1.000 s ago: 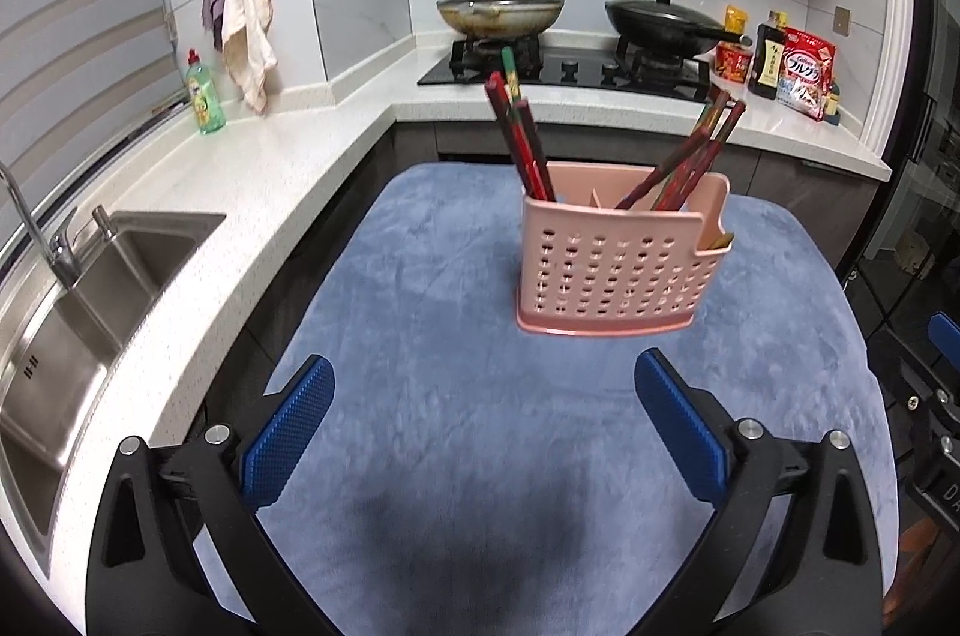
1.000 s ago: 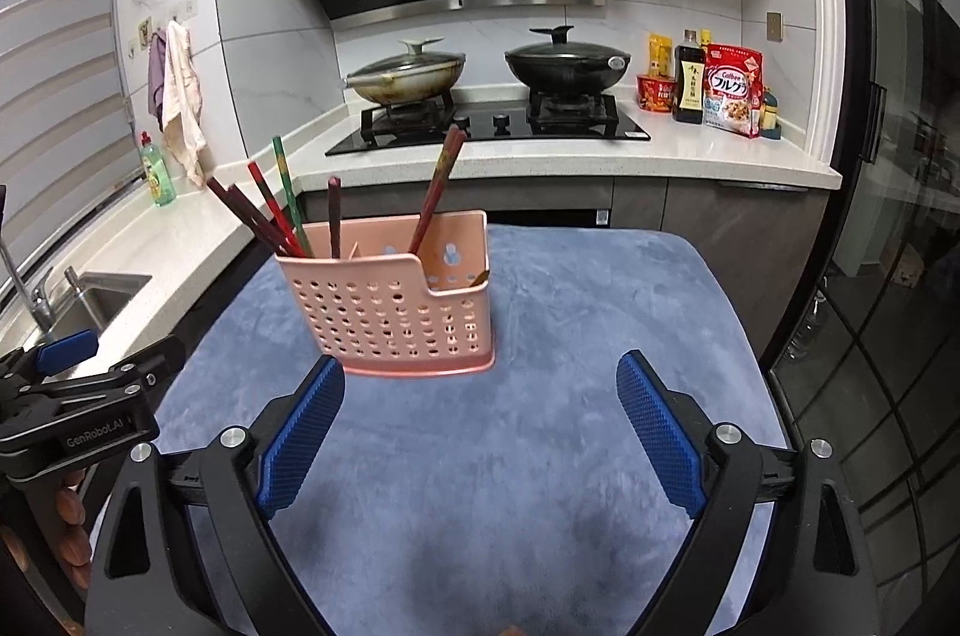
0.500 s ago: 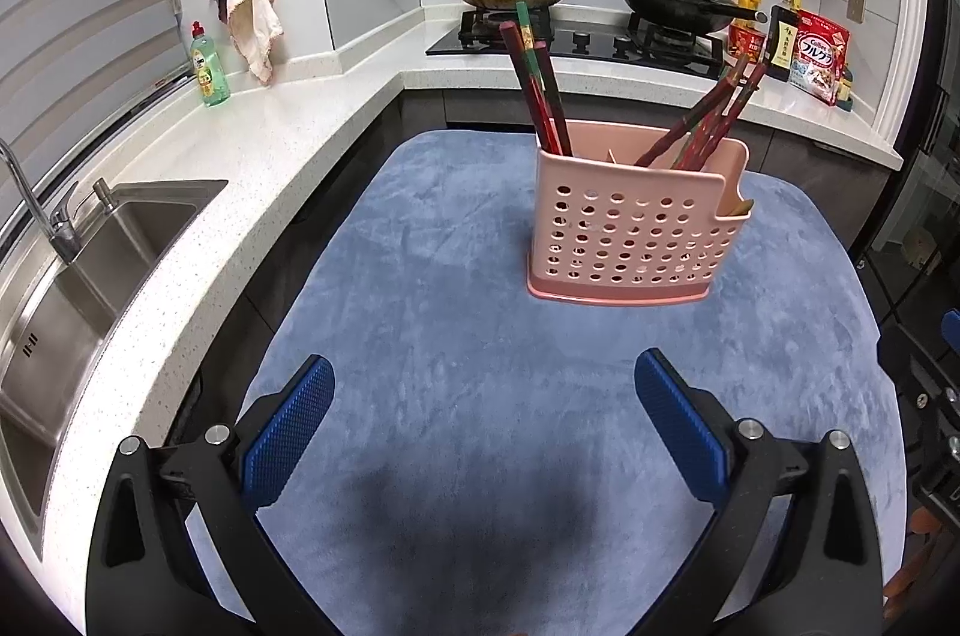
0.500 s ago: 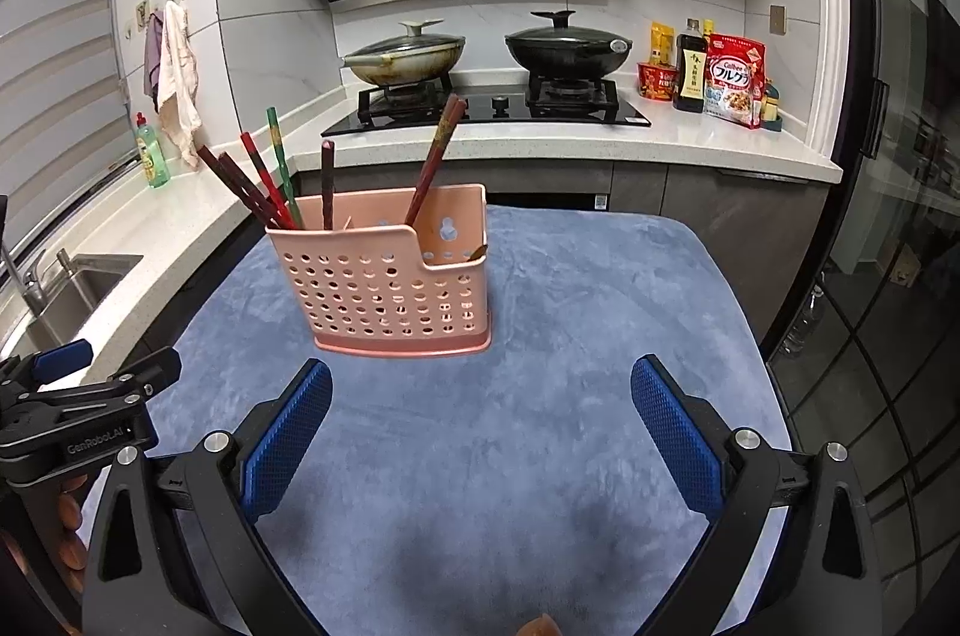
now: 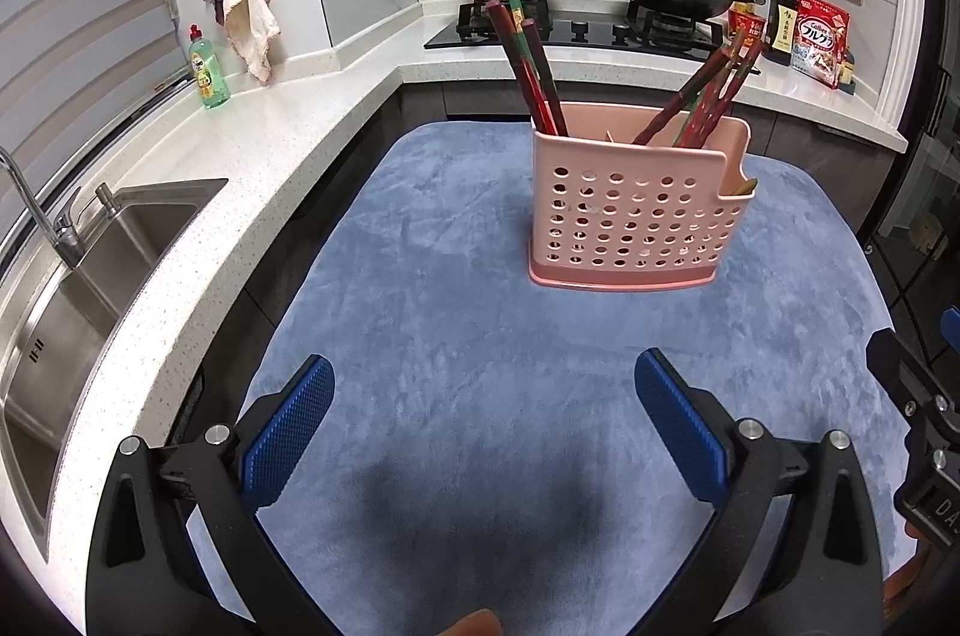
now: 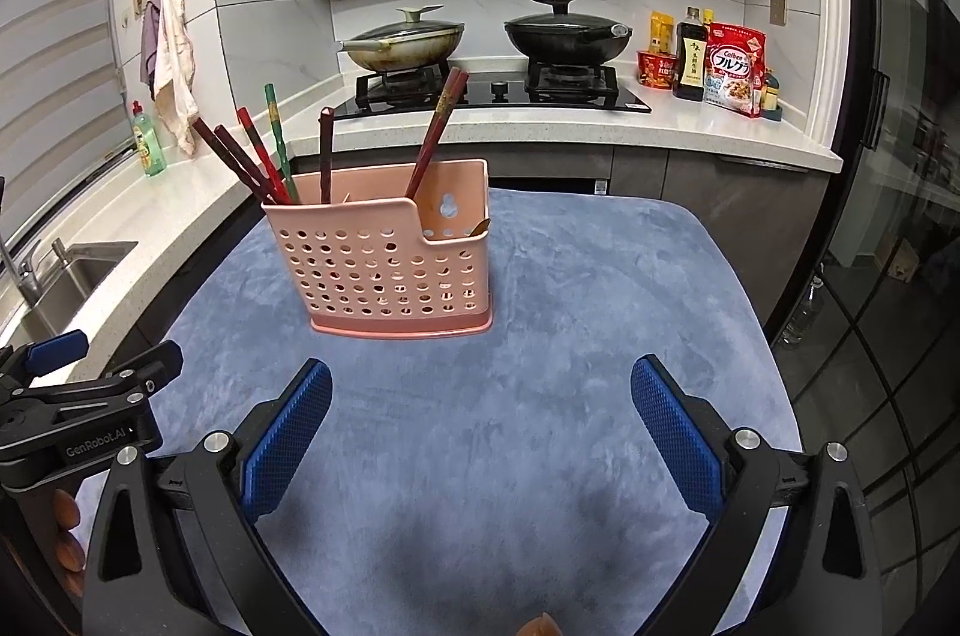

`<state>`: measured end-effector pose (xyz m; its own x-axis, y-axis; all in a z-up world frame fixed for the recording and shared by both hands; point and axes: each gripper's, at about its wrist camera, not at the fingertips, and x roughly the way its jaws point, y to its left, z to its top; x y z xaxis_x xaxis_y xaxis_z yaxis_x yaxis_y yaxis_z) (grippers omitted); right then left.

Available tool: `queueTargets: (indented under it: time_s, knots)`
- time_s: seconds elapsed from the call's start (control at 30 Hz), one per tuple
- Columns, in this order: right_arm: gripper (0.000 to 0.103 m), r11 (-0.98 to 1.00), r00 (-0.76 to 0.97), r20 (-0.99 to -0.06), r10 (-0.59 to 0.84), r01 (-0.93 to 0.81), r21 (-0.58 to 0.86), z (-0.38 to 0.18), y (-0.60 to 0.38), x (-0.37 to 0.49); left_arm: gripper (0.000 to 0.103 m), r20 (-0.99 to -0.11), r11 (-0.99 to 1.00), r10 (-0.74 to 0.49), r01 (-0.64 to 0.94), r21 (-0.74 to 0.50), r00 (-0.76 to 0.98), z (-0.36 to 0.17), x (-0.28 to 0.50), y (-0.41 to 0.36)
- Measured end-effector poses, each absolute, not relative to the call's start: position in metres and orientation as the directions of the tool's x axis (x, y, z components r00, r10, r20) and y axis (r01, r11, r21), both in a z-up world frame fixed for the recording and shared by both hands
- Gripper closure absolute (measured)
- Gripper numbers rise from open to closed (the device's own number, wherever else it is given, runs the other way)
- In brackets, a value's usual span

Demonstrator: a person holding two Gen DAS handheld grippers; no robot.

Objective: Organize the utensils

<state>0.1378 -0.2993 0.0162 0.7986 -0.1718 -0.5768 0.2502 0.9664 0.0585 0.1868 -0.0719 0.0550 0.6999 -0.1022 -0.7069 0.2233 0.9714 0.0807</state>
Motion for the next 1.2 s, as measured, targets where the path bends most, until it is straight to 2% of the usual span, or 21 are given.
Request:
queueTargets:
  time_s: [1.2]
  knots:
    - [0.007,0.966,0.77,-0.617,-0.159,0.251,0.064,-0.004,-0.301,0.157,0.007,-0.724,0.973,-0.068,0.205,0.103,0.686,0.041,0.202,-0.078]
